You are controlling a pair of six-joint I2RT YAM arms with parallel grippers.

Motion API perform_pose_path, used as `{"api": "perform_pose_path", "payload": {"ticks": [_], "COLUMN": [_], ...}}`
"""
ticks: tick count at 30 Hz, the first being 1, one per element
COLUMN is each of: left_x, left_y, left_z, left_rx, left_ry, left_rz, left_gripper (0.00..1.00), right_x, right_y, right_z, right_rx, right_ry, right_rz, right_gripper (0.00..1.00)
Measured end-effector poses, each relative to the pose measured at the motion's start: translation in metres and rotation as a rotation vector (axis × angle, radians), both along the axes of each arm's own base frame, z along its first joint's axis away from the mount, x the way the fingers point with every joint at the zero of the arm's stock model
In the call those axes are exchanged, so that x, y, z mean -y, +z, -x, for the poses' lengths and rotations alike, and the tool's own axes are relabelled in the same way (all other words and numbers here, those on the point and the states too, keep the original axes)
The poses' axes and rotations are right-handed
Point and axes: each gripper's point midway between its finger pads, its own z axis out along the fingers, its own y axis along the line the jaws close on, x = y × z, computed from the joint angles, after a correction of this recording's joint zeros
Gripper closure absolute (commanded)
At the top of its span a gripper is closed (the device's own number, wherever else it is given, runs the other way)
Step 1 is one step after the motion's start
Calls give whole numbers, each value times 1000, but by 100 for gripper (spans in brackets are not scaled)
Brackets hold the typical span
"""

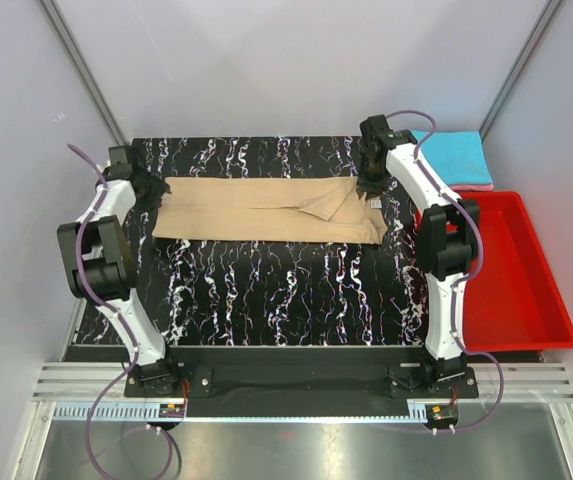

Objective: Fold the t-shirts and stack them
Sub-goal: Fold the tshirt

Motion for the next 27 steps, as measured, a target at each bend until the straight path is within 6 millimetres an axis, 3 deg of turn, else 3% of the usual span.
{"api": "perform_pose_path", "payload": {"ticks": [4,9,12,15,22,27], "left_x": [35,56,52,40,20,14], "left_y": [-30,-57,-73,-73,-76,-77], "left_z": [18,31,38,40,55,62], "left_rx": [-57,-140,-206,-236,-314,-348], "left_ry": [-116,-178,-163,-130,-68,-49], "left_rz": [46,60,49,-7,-102,-136], "left_gripper": [50,50,50,49,49,48], "right_x": [0,0,5,16,30,35], "right_y": [-20,-52,-77,-94,-92,-84], "right_z": [39,66,82,94,100,112], "right_rx": [-84,-145,-190,-215,-162,-152], "right_ry": [-22,-27,-32,-47,-64,-63], "right_rz": [-42,-67,-47,2,56,59], "right_gripper": [78,78,78,77,70,70]}}
